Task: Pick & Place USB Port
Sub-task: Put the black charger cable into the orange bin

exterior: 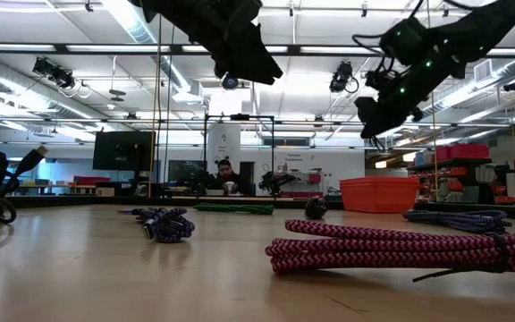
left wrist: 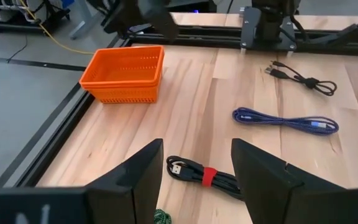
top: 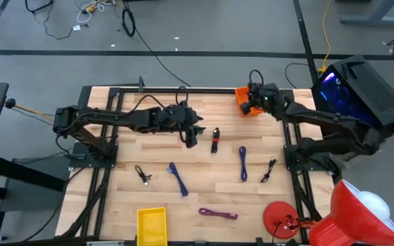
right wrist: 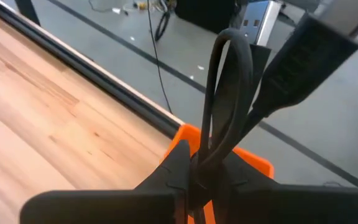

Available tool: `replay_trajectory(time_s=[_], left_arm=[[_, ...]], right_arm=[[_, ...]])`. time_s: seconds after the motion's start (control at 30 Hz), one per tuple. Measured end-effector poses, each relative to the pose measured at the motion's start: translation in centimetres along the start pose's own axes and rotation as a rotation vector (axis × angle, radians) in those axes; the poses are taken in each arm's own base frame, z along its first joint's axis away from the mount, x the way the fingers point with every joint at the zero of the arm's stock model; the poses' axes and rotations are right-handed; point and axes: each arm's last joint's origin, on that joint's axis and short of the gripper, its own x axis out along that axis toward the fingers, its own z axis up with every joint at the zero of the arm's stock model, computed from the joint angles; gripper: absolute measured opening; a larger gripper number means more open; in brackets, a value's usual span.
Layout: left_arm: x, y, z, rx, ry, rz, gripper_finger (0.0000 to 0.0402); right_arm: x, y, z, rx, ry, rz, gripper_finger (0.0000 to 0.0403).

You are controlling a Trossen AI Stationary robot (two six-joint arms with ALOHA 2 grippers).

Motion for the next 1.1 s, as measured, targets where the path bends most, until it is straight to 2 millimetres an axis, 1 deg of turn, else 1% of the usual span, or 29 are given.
replay_trajectory(time_s=[0.13, 0.27, 0.5, 0.73, 0.8, 0.97, 1.1], left_arm=[[-0.1, -0.3, -0.1, 0.006, 0.007, -0.008, 0.0195], [-0.1, -0.5, -0.1, 0.008, 0.011, -0.013, 0.0195], [-0.1, -0.6, -0.4, -0.006, 0.04, -0.015, 0.0195], [-0.2, -0.8, -0.5, 0.001, 0.053, -0.022, 0.0195], [-0.1, -0.8, -0.6, 0.001, 0.054, -0.021, 0.0195], [-0.1, -0.8, -0.6, 0.001, 0.054, -0.021, 0.0195], [-0.1, -0.8, -0.6, 0.001, 0.054, -0.021, 0.0195]], right_arm=[[1.6, 0.1, -0.9, -0.013, 0.066, -0.01, 0.0027], [2.8, 0.1, -1.6, -0.021, 0.105, -0.023, 0.0027], [4.0, -0.7, -2.5, -0.018, 0.167, -0.061, 0.0027], [4.3, -1.4, -2.6, 0.005, 0.181, -0.067, 0.0028], [4.3, -1.5, -2.7, 0.007, 0.189, -0.061, 0.0045], [4.4, -1.6, -2.7, 0.01, 0.188, -0.068, 0.0126], [4.4, -1.7, -2.7, 0.008, 0.188, -0.092, 0.0172]])
